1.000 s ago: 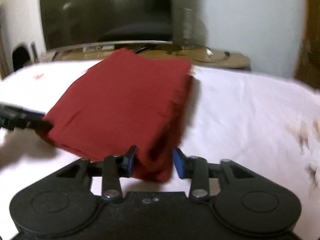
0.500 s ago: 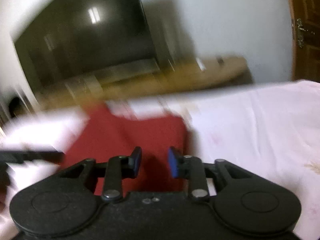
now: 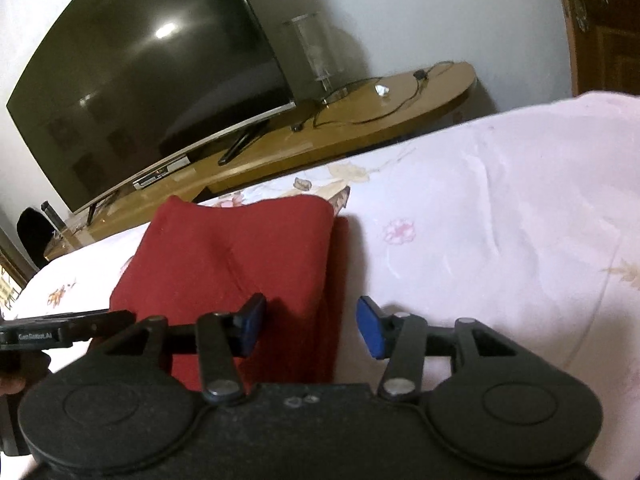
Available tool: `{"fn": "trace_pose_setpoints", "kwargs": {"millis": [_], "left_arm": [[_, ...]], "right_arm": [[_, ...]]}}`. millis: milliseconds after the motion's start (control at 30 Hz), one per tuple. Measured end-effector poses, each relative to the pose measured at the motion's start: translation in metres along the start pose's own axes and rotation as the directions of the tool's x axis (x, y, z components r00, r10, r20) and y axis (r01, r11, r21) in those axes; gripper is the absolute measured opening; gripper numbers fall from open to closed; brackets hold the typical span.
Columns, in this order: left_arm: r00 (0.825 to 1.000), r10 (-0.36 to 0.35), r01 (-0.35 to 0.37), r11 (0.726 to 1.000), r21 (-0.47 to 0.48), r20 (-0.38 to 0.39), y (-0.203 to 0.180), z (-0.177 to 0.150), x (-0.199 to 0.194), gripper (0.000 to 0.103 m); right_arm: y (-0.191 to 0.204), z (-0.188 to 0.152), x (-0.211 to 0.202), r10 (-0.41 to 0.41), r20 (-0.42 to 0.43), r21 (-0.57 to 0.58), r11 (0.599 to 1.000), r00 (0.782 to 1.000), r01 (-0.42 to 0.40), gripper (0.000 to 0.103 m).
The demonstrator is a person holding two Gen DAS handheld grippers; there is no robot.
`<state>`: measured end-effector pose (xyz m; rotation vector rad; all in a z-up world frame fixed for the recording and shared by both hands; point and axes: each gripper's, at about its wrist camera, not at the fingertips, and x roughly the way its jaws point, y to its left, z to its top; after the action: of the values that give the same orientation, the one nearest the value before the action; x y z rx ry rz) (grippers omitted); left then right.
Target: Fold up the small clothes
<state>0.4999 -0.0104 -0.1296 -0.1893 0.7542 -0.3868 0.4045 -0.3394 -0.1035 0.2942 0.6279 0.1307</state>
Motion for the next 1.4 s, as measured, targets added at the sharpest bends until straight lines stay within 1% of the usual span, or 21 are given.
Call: {"fn": "trace_pose_setpoints", "kwargs": {"millis": [33, 100, 133, 233, 300, 367, 467, 533, 633, 700, 733, 767, 800, 833, 867, 933, 1000, 1067, 1200, 1300, 1400], "left_arm": [[1.0, 0.0, 0.0, 1.0, 0.0, -0.001, 0.0, 0.001, -0.003, 0.09], [1.0, -0.009, 0.009, 1.0, 0.003, 0.002, 0.0, 0.003, -0.01, 0.09], [1.0, -0.029, 0.029, 1.0, 0.005, 0.006, 0.001, 0.003, -0.017, 0.09], [0.989, -0.148, 0.146, 0.988, -0.055, -0.02, 0.016, -0.001, -0.029, 0.09], [0.967, -0.253, 0.245, 0.961, -0.13, -0.045, 0.03, -0.004, -0.029, 0.09], [0.926, -0.366, 0.337, 0.912, -0.233, -0.093, 0.042, -0.008, -0.02, 0.09], [0.905, -0.397, 0.352, 0.9, -0.256, -0.152, 0.045, -0.015, -0.006, 0.089], [0.898, -0.418, 0.372, 0.888, -0.269, -0.139, 0.045, -0.014, -0.002, 0.089], [0.88, -0.461, 0.402, 0.854, -0.329, -0.12, 0.05, -0.01, 0.012, 0.089], [0.88, -0.462, 0.407, 0.854, -0.323, -0.114, 0.043, -0.006, 0.019, 0.086], [0.891, -0.44, 0.389, 0.867, -0.313, -0.113, 0.038, -0.005, 0.022, 0.078], [0.902, -0.417, 0.368, 0.879, -0.303, -0.114, 0.033, -0.003, 0.025, 0.073], [0.91, -0.398, 0.351, 0.889, -0.293, -0.115, 0.029, -0.002, 0.028, 0.064], [0.918, -0.379, 0.336, 0.899, -0.282, -0.115, 0.026, -0.001, 0.03, 0.059], [0.923, -0.368, 0.329, 0.907, -0.264, -0.114, 0.024, 0.001, 0.029, 0.058], [0.931, -0.351, 0.323, 0.92, -0.223, -0.103, 0.018, 0.0, 0.026, 0.053], [0.935, -0.346, 0.323, 0.921, -0.217, -0.074, 0.018, -0.001, 0.019, 0.048], [0.935, -0.353, 0.336, 0.916, -0.218, -0.045, 0.022, -0.002, 0.005, 0.046], [0.932, -0.362, 0.354, 0.921, -0.165, -0.023, 0.035, 0.001, -0.04, 0.046], [0.933, -0.36, 0.355, 0.924, -0.141, -0.017, 0.058, 0.005, -0.081, 0.046], [0.94, -0.341, 0.335, 0.931, -0.147, -0.022, 0.097, 0.004, -0.122, 0.046]], "right_arm": [[-0.003, 0.0, -0.001, 0.011, -0.004, 0.024, 1.0, 1.0, -0.011, 0.05], [-0.008, 0.0, -0.006, 0.021, -0.005, 0.05, 0.999, 1.0, -0.021, 0.058], [-0.011, -0.001, -0.011, 0.029, 0.003, 0.058, 0.998, 1.0, -0.029, 0.066], [-0.026, -0.003, -0.022, 0.107, -0.019, 0.114, 0.988, 0.994, -0.104, 0.07], [-0.043, -0.003, -0.022, 0.183, -0.066, 0.196, 0.966, 0.981, -0.167, 0.071], [-0.059, -0.005, -0.019, 0.244, -0.092, 0.278, 0.937, 0.965, -0.211, 0.072], [-0.069, -0.009, -0.009, 0.312, -0.146, 0.332, 0.909, 0.939, -0.25, 0.072], [-0.065, -0.012, -0.005, 0.328, -0.154, 0.32, 0.909, 0.932, -0.267, 0.072], [-0.061, -0.011, 0.007, 0.381, -0.162, 0.342, 0.887, 0.91, -0.31, 0.072], [-0.056, -0.008, 0.016, 0.393, -0.161, 0.335, 0.885, 0.906, -0.324, 0.072], [-0.054, -0.005, 0.024, 0.403, -0.152, 0.348, 0.876, 0.902, -0.333, 0.072], [-0.052, -0.003, 0.03, 0.413, -0.144, 0.36, 0.868, 0.899, -0.341, 0.07], [-0.048, 0.0, 0.036, 0.408, -0.137, 0.357, 0.87, 0.903, -0.339, 0.067], [-0.046, 0.002, 0.039, 0.398, -0.136, 0.355, 0.874, 0.907, -0.33, 0.053], [-0.043, 0.002, 0.044, 0.388, -0.151, 0.348, 0.882, 0.909, -0.319, 0.047], [-0.039, -0.001, 0.042, 0.381, -0.149, 0.319, 0.892, 0.913, -0.32, 0.042], [-0.032, -0.001, 0.037, 0.357, -0.144, 0.284, 0.908, 0.923, -0.307, 0.038], [-0.021, 0.0, 0.029, 0.341, -0.131, 0.246, 0.921, 0.931, -0.303, 0.036], [0.012, 0.011, 0.006, 0.344, -0.12, 0.148, 0.934, 0.931, -0.326, 0.035], [0.049, 0.009, -0.008, 0.369, -0.116, 0.105, 0.928, 0.922, -0.358, 0.035], [0.096, 0.001, -0.012, 0.393, -0.114, 0.086, 0.919, 0.912, -0.385, 0.035]]}}
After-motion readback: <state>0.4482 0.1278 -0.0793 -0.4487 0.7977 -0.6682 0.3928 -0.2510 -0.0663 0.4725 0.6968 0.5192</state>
